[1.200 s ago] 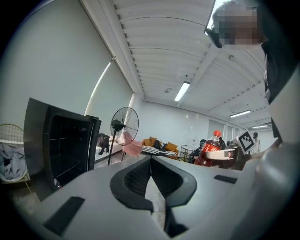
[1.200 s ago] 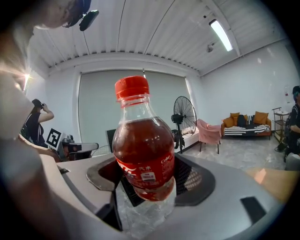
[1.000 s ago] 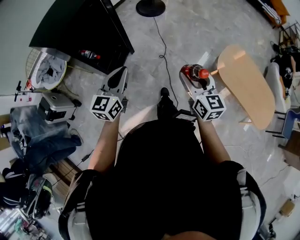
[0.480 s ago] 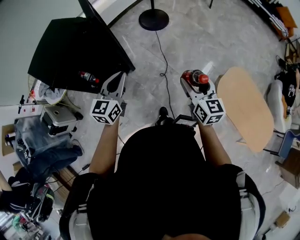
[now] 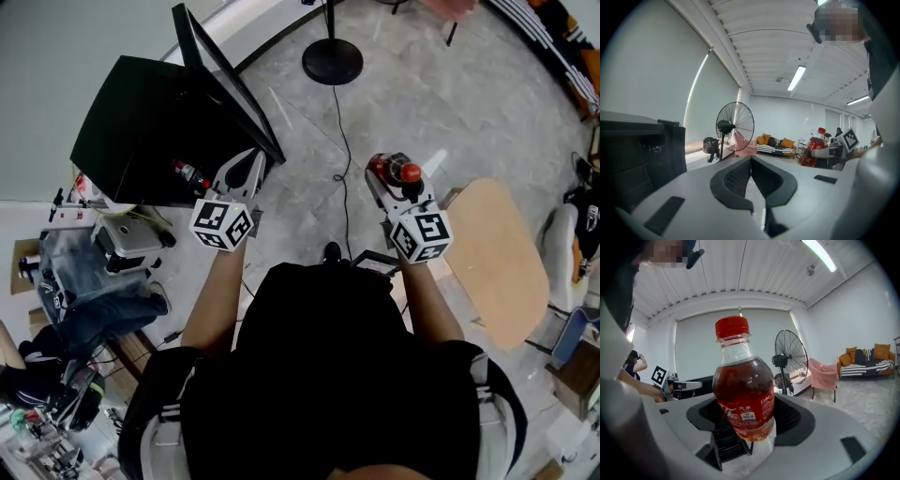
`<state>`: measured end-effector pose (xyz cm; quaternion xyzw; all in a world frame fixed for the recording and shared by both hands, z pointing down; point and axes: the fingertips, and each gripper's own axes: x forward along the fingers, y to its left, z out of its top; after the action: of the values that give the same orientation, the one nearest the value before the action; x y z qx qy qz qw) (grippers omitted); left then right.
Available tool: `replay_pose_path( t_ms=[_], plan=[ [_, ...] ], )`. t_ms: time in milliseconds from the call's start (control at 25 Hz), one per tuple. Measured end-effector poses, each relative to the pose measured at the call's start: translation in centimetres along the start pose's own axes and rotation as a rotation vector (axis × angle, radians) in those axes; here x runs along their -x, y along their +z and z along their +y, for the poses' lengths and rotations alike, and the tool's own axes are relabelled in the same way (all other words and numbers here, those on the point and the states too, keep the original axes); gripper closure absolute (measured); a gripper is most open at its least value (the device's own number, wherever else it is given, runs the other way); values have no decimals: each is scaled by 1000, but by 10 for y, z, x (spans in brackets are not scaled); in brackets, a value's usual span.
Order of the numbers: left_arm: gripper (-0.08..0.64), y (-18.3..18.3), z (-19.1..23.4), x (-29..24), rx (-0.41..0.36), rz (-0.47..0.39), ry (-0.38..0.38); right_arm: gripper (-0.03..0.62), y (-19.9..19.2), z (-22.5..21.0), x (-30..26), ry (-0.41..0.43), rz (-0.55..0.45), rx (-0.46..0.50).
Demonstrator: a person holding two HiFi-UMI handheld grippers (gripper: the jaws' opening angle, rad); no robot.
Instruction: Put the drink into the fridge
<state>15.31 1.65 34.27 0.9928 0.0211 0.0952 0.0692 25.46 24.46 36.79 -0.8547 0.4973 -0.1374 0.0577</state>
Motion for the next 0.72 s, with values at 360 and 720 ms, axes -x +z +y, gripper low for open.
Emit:
replay_pose_path(
  t_ms=[360, 720],
  plan=[
    [545, 10, 17, -8, -8, -13, 47, 282, -1, -17, -6, 3, 4, -17],
    [545, -2, 33, -23, 37, -12, 14, 282, 6, -23, -26, -28, -22, -4]
  ],
)
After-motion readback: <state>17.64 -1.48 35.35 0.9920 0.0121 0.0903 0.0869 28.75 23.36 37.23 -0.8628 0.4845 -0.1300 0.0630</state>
